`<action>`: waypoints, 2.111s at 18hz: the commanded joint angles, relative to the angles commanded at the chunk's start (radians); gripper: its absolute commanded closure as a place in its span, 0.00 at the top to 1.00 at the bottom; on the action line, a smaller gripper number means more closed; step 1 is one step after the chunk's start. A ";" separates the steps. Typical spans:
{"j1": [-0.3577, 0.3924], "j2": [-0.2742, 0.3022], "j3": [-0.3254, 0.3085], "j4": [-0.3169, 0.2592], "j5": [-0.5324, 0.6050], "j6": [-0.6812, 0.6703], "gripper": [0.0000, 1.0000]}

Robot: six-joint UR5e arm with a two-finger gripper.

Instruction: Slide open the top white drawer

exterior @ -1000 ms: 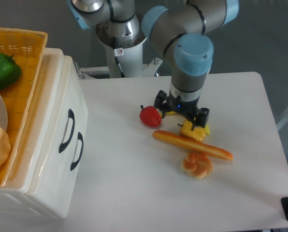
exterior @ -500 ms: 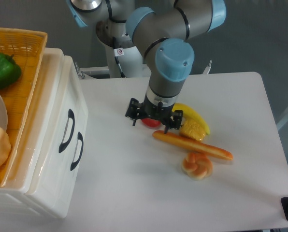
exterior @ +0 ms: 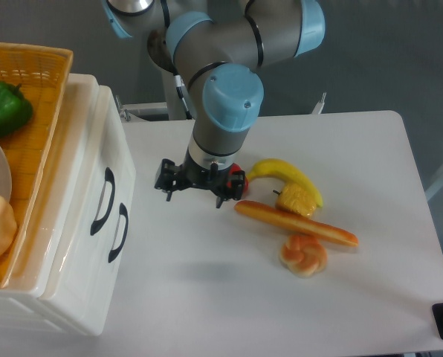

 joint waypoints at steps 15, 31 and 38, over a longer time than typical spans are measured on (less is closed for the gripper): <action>-0.060 -0.020 0.018 -0.009 -0.132 -0.109 1.00; -0.089 -0.026 0.006 -0.008 -0.127 -0.114 1.00; -0.094 -0.028 0.005 -0.008 -0.126 -0.111 1.00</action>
